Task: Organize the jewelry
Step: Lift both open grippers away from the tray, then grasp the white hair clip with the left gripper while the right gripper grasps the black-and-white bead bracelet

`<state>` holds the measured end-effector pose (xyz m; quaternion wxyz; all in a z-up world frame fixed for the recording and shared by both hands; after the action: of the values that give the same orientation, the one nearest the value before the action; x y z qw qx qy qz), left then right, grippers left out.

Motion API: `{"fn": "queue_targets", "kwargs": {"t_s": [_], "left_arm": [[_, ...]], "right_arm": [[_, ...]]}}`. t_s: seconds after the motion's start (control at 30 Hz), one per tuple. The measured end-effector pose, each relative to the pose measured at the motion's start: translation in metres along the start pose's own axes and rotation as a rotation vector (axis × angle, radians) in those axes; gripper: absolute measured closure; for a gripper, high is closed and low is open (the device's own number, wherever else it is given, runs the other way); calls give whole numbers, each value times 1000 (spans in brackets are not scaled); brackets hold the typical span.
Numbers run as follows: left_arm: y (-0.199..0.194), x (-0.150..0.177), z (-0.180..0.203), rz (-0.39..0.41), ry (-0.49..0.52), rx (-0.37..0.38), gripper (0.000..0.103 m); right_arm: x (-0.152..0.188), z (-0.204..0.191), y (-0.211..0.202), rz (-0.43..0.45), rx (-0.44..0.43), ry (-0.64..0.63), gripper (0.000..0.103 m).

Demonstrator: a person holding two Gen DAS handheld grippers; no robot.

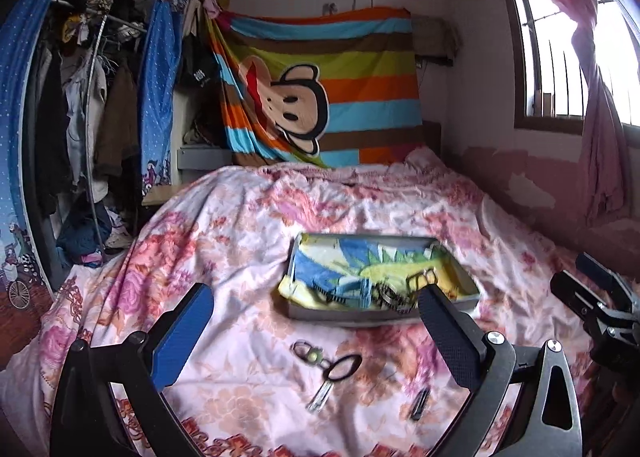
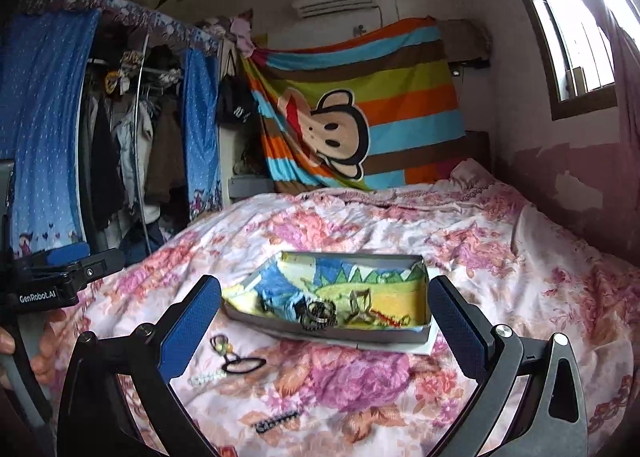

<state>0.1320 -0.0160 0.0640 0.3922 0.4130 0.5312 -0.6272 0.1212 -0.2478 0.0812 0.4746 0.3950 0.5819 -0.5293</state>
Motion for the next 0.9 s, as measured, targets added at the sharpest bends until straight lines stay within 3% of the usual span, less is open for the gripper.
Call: {"fn": "queue_targets", "kwargs": {"t_s": [0.3,0.43,0.6,0.9], "left_arm": [[24,69,-28,-219,19,87,0],[30,97,-35,-289,37,101,0],[52,118,-38,-453,44,119,0],[63,118,-34,-472,72,136,0]], "right_arm": [[71,-17,15,-255,-86,-140,2],[95,-20,26,-348,-118,-152,2],[115,-25,46,-440,-141,-141,2],[131,-39,77,-533,-196,-167,2]]}}
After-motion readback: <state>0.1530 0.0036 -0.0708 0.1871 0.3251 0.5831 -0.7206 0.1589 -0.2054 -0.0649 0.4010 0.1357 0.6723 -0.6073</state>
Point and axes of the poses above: each gripper's, at about its wrist camera, not at the fingertips, and y roughly the way its jaws point, z to its right, x to its underside, the point moved 5 cm from there along y, roughly the way its jaws point, and after that the axes turned 4 degrees about x, right-handed, at the moved point
